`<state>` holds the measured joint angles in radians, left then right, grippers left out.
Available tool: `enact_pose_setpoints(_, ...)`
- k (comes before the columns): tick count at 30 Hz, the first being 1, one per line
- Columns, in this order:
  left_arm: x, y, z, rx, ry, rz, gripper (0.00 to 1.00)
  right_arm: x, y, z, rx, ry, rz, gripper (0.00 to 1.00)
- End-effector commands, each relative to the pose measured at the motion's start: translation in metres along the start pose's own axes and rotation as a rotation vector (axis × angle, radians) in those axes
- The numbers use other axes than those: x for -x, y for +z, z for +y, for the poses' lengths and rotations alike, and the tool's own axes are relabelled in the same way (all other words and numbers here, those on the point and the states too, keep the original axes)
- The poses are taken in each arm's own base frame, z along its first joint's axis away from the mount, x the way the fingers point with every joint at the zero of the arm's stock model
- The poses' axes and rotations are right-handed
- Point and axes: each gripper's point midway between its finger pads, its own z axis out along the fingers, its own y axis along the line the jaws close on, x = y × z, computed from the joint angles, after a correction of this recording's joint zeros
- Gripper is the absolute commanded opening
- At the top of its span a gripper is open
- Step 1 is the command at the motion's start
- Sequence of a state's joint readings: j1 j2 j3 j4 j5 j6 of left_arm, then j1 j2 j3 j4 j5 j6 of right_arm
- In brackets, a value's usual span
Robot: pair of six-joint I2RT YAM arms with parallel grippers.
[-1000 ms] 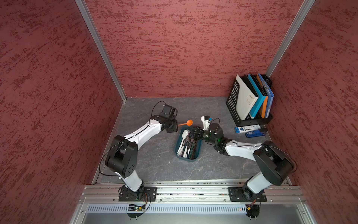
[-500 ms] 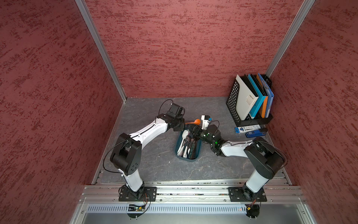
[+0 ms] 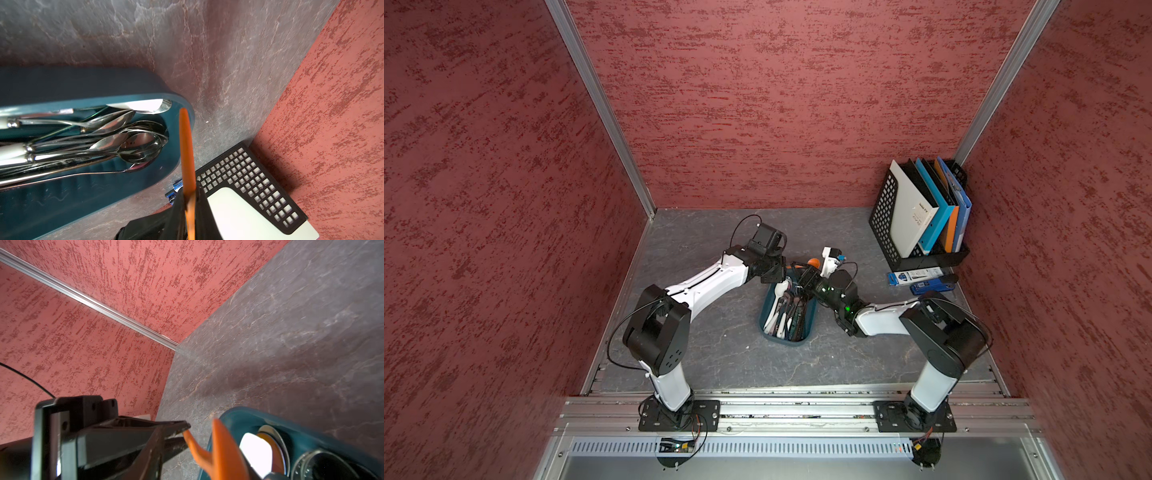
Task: Put the spoon into the storage box
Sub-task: Place the spoon in the storage box.
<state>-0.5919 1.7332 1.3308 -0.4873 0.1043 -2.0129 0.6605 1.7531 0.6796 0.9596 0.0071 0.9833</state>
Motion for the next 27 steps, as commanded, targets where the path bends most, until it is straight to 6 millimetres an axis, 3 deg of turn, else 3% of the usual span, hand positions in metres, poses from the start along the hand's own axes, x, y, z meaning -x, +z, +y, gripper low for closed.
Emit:
enact_pose_setpoints(1,-0.008,-0.005,0.007,0.006,-0.074,0.021,0.07,0.009,-0.001,0.006,0.016,0.005,-0.054,0.29)
enact_pose_setpoints(7,-0.011,-0.013,0.027,0.034,-0.042,0.026,0.09,0.011,-0.003,0.006,0.018,0.008,-0.068,0.08)
enact_pose_setpoints(10,-0.007,-0.011,0.037,0.049,-0.038,0.025,0.15,0.011,-0.003,0.012,0.026,-0.006,-0.055,0.00)
enact_pose_setpoints(11,-0.006,-0.010,0.039,0.051,-0.035,0.027,0.18,0.012,-0.003,0.013,0.026,-0.011,-0.052,0.00)
enact_pose_setpoints(13,-0.006,-0.010,0.042,0.055,-0.006,0.031,0.34,0.012,-0.004,0.015,0.010,-0.015,-0.039,0.00)
enact_pose_setpoints(15,-0.008,-0.012,0.039,0.048,0.045,0.045,0.56,0.011,-0.005,0.017,0.000,-0.022,-0.015,0.00)
enact_pose_setpoints(17,-0.004,-0.016,0.036,0.050,0.094,0.041,0.68,0.011,-0.006,0.015,-0.025,-0.007,0.013,0.00)
enact_pose_setpoints(22,0.021,-0.035,0.017,0.007,0.299,0.010,0.76,0.004,-0.008,0.010,-0.091,0.057,0.153,0.00)
enact_pose_setpoints(27,0.045,-0.071,-0.008,-0.085,0.526,-0.041,0.79,-0.022,-0.013,0.012,-0.158,0.083,0.359,0.00)
